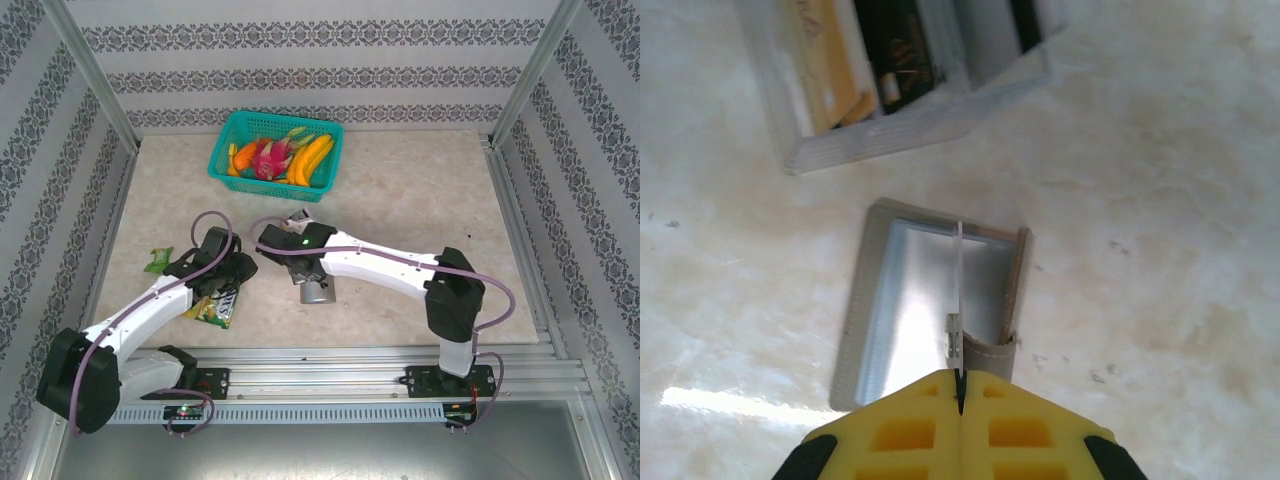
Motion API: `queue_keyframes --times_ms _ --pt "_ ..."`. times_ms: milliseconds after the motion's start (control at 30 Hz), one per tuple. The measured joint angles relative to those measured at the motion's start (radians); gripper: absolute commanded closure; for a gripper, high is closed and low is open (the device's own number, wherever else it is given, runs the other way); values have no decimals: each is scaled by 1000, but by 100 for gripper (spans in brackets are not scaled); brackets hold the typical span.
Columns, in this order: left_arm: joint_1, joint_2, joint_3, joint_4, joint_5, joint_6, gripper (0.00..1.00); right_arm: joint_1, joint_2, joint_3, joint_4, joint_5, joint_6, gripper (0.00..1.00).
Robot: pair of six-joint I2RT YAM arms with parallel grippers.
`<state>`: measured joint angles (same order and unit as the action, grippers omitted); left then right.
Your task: Put the credit cards into the card holder
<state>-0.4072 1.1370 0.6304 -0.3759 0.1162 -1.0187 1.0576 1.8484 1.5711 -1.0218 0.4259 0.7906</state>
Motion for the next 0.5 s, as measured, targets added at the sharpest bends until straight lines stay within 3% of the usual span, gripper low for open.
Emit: queue_keyframes --times_ms 267,500 --pt "-121 146 130 38 41 58 62 -98 -134 -207 32 -13 29 100" --pt "-216 350 240 88 100 82 55 -211 -196 -397 145 -115 33 100"
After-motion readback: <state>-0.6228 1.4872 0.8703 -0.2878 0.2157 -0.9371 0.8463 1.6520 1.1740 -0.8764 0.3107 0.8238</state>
